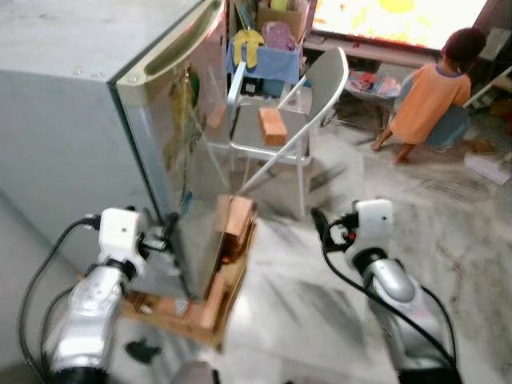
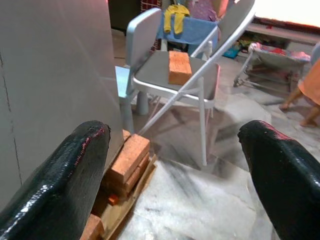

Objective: Restocking fridge

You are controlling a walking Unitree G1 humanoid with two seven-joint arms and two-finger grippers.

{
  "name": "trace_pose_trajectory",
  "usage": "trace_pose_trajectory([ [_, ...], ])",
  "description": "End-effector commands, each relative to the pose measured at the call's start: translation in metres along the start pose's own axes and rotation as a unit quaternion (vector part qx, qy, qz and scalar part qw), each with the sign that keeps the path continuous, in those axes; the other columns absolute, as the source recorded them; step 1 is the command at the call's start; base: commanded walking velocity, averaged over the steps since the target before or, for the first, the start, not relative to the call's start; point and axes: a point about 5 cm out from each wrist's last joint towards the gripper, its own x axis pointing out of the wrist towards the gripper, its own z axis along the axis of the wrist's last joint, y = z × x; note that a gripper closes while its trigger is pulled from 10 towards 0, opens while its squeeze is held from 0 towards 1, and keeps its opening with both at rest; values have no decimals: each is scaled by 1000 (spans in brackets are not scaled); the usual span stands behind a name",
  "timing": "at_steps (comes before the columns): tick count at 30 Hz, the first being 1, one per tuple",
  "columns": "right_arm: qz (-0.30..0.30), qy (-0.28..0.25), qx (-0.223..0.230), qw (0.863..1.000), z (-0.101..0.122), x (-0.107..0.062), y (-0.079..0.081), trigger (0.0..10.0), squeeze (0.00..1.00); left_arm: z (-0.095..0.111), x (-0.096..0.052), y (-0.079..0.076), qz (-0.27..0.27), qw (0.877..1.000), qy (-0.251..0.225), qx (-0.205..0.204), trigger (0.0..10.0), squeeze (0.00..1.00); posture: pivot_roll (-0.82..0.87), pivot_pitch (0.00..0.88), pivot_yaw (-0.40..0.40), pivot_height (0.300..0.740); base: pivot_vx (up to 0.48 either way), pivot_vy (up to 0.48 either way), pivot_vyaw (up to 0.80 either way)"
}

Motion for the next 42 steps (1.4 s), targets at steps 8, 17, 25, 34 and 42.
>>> trace_pose_trajectory([
  [8,-9,5,-5,1000,2,0,-5,10000,0,11,9,6,-7,1000,-13,-6,10000,0,89,0,-48,740,0,0,0],
  [17,10,34,2,999,-1,-13,7,10000,0,23,41,-3,-18,999,-31,-16,10000,0,62,5,-52,740,0,0,0],
  [25,2,53,0,999,-4,-19,0,10000,0,31,57,-11,-32,998,-43,-16,10000,0,51,17,-59,740,0,0,0],
  [34,-20,77,24,997,-12,-47,-8,10000,0,59,76,-121,-271,958,-84,36,10000,0,50,11,-73,740,0,0,0],
  [42,-53,61,29,996,-9,-52,-12,10000,0,60,78,-130,-288,953,-87,34,10000,0,33,10,-53,740,0,0,0],
])
